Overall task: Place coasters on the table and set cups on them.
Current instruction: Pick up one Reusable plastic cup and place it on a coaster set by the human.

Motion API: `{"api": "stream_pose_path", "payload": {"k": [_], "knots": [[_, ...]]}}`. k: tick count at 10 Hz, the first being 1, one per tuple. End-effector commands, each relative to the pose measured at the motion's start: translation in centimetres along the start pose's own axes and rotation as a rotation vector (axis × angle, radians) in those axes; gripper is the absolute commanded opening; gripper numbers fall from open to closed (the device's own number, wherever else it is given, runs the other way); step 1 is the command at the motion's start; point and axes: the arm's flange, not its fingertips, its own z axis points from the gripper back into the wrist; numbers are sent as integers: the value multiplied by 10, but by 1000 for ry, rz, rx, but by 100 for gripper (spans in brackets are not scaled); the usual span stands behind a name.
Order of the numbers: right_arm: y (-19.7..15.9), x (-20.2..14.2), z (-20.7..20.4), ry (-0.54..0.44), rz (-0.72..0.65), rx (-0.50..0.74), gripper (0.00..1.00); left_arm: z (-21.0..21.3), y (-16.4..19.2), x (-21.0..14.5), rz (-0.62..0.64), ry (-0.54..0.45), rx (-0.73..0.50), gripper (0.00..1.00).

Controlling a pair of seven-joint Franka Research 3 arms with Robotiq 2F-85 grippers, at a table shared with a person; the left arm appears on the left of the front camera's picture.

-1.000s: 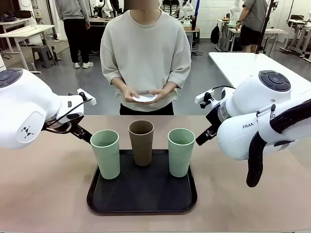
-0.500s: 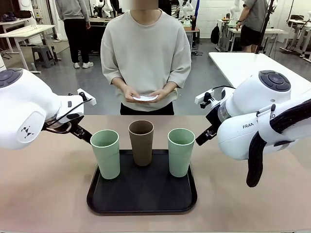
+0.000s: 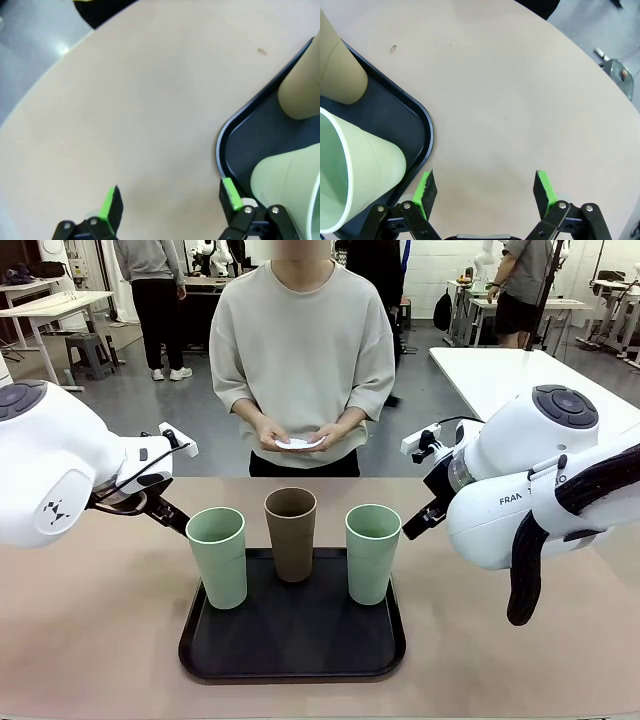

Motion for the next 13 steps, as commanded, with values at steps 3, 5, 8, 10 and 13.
{"api": "stream_pose_path", "payload": {"k": [3, 5, 8, 10, 13], "knots": [[0, 0, 0, 0, 0, 0, 100, 0, 0, 0, 0, 0, 0, 100], [0, 0, 0, 0, 0, 0, 100, 0, 0, 0, 0, 0, 0, 100], [0, 0, 0, 0, 0, 0, 100, 25, 18, -12, -36, -54, 1, 100], [0, 0, 0, 0, 0, 0, 100, 94, 45, -39, -98, -109, 18, 100], [0, 0, 0, 0, 0, 0, 100, 160, 55, -67, -136, -78, -61, 100]]}}
